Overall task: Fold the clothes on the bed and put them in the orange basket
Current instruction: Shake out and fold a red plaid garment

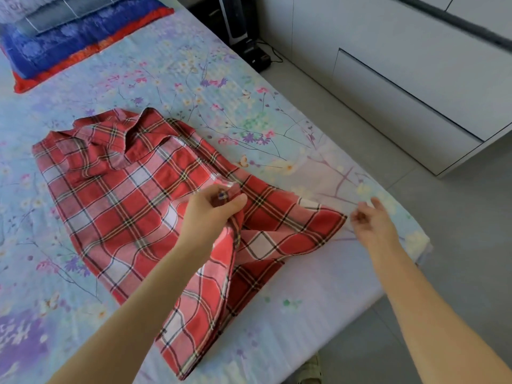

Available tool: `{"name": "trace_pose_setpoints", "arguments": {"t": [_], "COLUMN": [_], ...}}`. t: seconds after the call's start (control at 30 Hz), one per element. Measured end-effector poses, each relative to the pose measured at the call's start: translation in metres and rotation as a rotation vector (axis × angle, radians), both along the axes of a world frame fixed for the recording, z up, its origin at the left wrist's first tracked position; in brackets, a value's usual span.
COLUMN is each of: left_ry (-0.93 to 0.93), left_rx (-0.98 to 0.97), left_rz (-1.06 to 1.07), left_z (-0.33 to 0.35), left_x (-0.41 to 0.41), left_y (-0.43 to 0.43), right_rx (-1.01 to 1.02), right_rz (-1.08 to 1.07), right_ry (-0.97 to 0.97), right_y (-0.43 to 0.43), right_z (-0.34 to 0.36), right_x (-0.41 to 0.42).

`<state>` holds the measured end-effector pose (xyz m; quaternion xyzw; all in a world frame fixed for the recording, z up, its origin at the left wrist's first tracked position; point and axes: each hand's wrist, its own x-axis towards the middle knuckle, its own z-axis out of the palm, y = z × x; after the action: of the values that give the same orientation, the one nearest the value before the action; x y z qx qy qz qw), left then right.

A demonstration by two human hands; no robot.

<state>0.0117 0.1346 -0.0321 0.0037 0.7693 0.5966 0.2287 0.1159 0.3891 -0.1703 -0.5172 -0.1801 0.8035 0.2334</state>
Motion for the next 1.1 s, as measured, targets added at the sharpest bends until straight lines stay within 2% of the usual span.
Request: {"name": "trace_pose_setpoints", "arguments": {"t": [0.07, 0.1, 0.17, 0.23, 0.27, 0.33, 0.37, 0.4, 0.47, 0.5, 0.53, 0.57, 0.67, 0.73, 0.8, 0.87, 0.93, 1.03, 1.1], "left_ry": [0.037, 0.059, 0.089, 0.086, 0.082, 0.078, 0.076, 0.075, 0.066, 0.064, 0.067, 0.069, 0.002, -0.061, 0.012, 0.225, 0.351, 0.254, 0.156], "left_rx": [-0.058, -0.084, -0.121, -0.121, -0.12, -0.121, -0.118, -0.12, -0.141, -0.171, -0.212, -0.246, -0.245, -0.168, -0.216, -0.478, -0.786, -1.139, -1.226], "left_rz": [-0.014, -0.019, -0.014, -0.011, -0.02, -0.04, -0.054, -0.074, -0.162, -0.219, -0.273, -0.318, -0.35, -0.317, -0.28, -0.247, -0.329, -0.471, -0.45], "left_z": [-0.013, -0.019, -0.029, -0.037, -0.039, -0.043, -0.043, -0.044, -0.044, -0.044, -0.046, -0.049, -0.055, -0.061, -0.071, -0.093, -0.121, -0.161, -0.182], "left_x": [0.003, 0.005, 0.007, 0.008, 0.008, 0.007, 0.007, 0.006, 0.006, 0.007, 0.008, 0.008, 0.012, 0.016, 0.027, 0.046, 0.072, 0.11, 0.126], "left_y": [0.017, 0.025, 0.042, 0.053, 0.059, 0.067, 0.07, 0.073, 0.079, 0.08, 0.08, 0.079, 0.067, 0.055, 0.036, 0.002, -0.041, -0.104, -0.139], "right_rx": [0.217, 0.405, 0.901, 1.381, 1.594, 1.833, 1.798, 1.663, 1.224, 1.109, 1.118, 1.219, 1.498, 1.554, 1.595, 1.699, 1.849, 1.965, 1.951], "right_rz": [0.198, 0.366, 0.747, 1.12, 1.242, 1.242, 1.189, 1.12, 1.006, 0.968, 0.965, 1.002, 1.247, 1.359, 1.42, 1.496, 1.552, 1.536, 1.545], "right_ry": [-0.11, -0.223, -0.471, -0.631, -0.669, -0.56, -0.441, -0.295, 0.019, 0.12, 0.17, 0.174, 0.082, 0.028, 0.018, -0.004, -0.056, -0.186, -0.279], "right_y": [0.008, 0.008, 0.003, -0.01, -0.016, -0.034, -0.044, -0.056, -0.071, -0.074, -0.076, -0.075, -0.063, -0.056, -0.046, -0.031, -0.011, 0.025, 0.04], "right_z": [-0.001, -0.003, -0.012, -0.018, -0.023, -0.025, -0.02, -0.008, 0.017, 0.027, 0.034, 0.039, 0.038, 0.033, 0.029, 0.023, 0.016, 0.01, 0.001], "right_x": [0.002, 0.003, 0.009, 0.015, 0.017, 0.021, 0.02, 0.017, 0.006, 0.0, -0.007, -0.013, -0.033, -0.041, -0.043, -0.043, -0.044, -0.046, -0.047]}}
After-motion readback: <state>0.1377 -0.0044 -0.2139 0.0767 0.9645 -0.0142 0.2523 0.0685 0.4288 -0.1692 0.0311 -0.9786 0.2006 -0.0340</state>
